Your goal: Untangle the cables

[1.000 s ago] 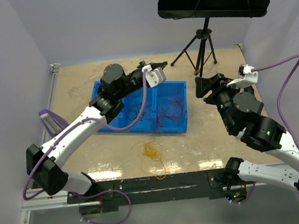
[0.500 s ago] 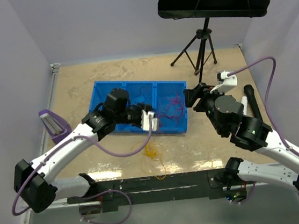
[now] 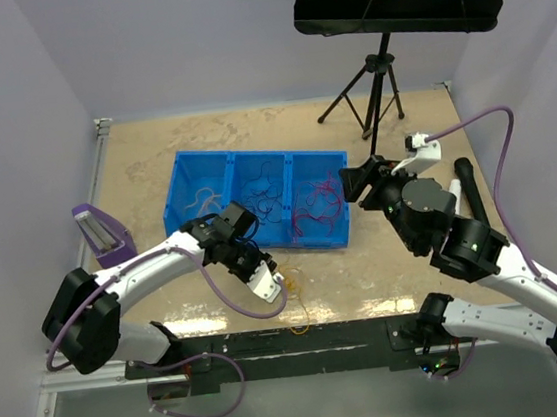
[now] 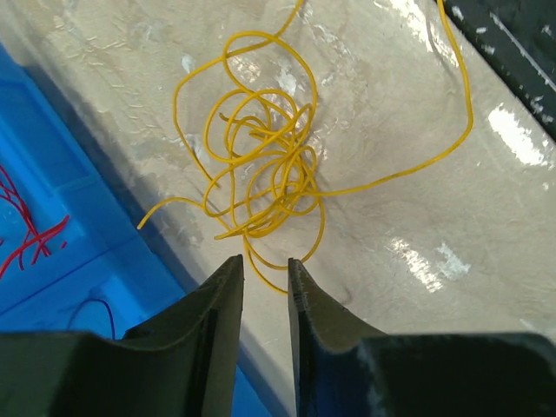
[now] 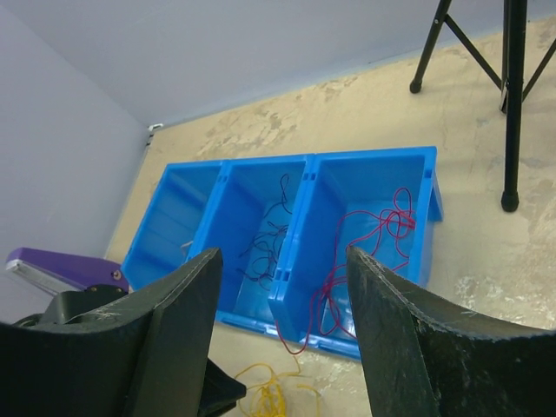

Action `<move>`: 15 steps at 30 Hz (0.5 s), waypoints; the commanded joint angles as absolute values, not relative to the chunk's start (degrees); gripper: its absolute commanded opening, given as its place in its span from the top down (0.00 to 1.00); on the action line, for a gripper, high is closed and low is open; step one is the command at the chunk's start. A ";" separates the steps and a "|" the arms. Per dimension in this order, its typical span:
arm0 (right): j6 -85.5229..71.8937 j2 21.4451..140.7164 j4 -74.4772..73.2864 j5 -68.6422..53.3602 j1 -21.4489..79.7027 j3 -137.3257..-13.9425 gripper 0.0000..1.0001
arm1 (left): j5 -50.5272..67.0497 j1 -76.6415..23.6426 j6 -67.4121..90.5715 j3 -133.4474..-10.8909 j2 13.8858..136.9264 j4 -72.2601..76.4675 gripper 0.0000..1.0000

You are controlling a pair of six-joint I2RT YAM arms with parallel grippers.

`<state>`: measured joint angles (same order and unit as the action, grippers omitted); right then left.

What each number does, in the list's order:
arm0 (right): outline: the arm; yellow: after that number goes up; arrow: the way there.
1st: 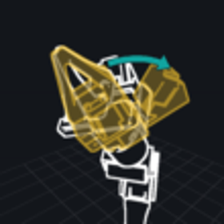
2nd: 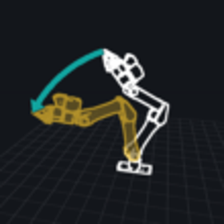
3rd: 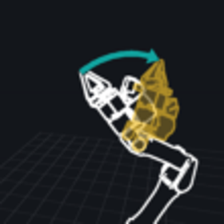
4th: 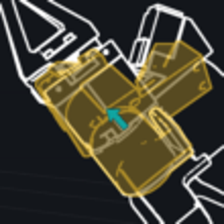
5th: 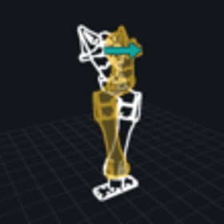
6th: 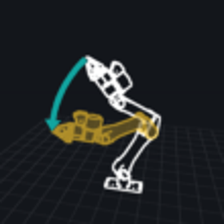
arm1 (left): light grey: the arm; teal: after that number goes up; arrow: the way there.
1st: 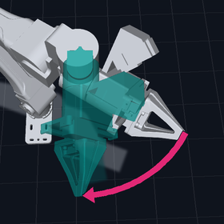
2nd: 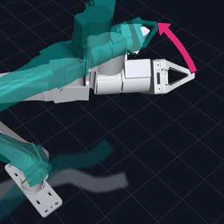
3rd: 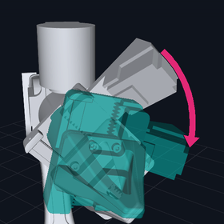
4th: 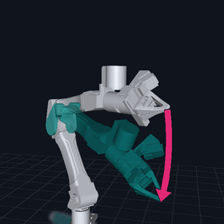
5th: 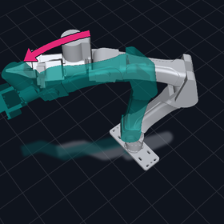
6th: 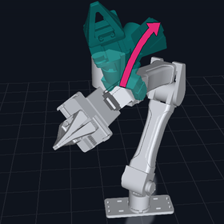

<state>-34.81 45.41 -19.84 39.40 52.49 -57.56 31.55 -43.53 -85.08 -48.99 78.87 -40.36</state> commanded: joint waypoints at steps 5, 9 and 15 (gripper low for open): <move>-34.72 44.30 -19.34 38.15 52.47 -56.43 0.37 | 30.76 -45.08 -97.03 -49.04 81.56 -35.44 0.79; -34.28 44.30 -18.46 37.35 52.47 -55.64 0.37 | 30.50 -45.70 -97.29 -49.83 82.44 -34.80 0.80; -34.10 44.38 -17.84 36.39 52.47 -54.84 0.37 | 30.41 -46.41 -98.09 -50.45 82.35 -35.07 0.77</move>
<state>-34.72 44.62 -19.70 37.67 52.49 -55.11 29.17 -45.71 -95.42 -48.95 82.39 -35.75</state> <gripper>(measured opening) 0.632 0.216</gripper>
